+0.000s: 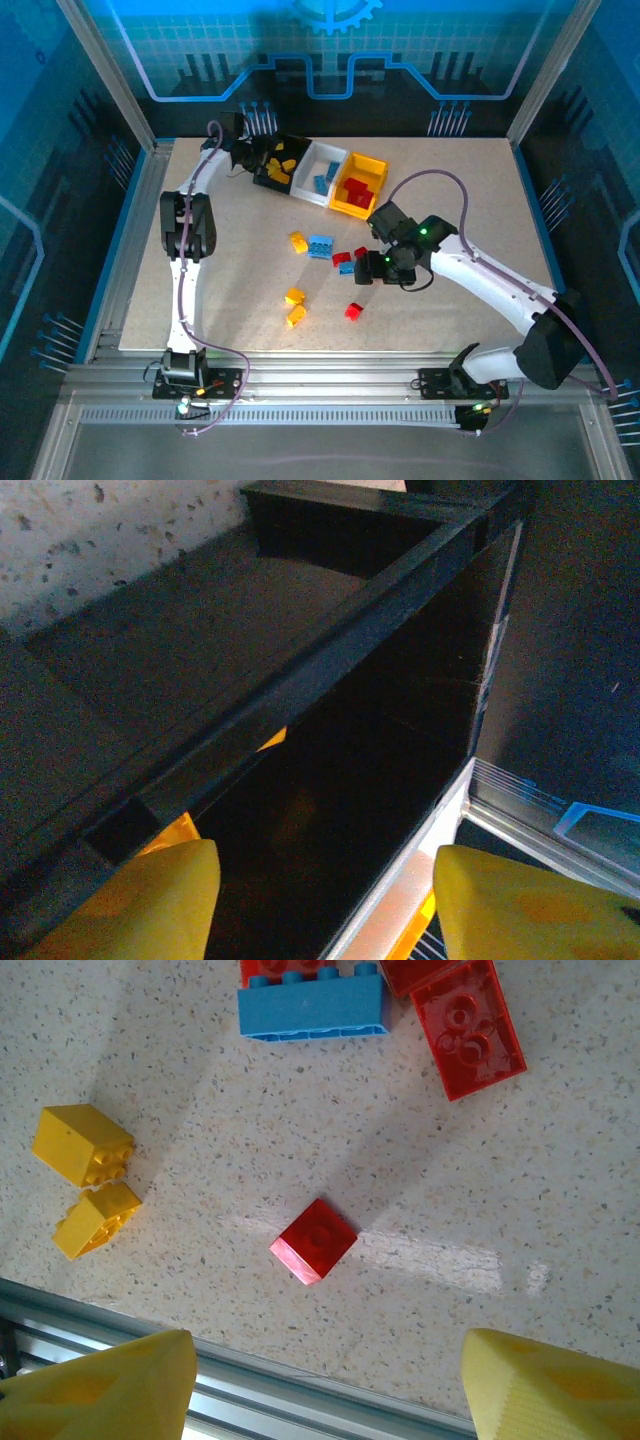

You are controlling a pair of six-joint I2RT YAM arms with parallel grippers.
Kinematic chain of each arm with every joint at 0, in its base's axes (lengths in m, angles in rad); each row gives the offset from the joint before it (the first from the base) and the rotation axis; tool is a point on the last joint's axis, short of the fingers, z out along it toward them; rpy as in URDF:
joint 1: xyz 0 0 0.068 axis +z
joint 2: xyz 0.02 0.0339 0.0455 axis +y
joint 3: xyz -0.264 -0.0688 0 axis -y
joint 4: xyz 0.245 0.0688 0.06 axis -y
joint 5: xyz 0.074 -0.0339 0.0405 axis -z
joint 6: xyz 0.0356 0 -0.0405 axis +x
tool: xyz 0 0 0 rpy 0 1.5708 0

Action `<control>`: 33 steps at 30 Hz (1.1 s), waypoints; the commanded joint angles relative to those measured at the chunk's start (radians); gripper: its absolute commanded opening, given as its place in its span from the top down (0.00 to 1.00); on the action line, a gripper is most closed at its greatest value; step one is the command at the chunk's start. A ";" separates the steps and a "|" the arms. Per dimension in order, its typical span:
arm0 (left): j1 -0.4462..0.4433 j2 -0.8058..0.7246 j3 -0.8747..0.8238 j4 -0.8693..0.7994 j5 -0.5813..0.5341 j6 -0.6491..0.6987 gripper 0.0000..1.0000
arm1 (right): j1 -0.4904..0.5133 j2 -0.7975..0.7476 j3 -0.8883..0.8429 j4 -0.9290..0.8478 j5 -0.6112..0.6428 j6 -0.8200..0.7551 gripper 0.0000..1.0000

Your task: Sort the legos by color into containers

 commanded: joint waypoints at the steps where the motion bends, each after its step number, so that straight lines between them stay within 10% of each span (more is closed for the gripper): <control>1: -0.006 -0.056 0.001 -0.052 0.032 0.055 0.35 | 0.006 -0.040 -0.021 -0.020 0.016 0.026 0.28; 20: -0.164 -0.570 -0.469 -0.527 -0.269 0.742 0.22 | 0.007 0.002 -0.062 0.107 -0.088 -0.024 0.27; 33: -0.348 -0.571 -0.682 -0.523 -0.352 0.505 0.22 | 0.009 -0.042 -0.126 0.137 -0.101 -0.003 0.27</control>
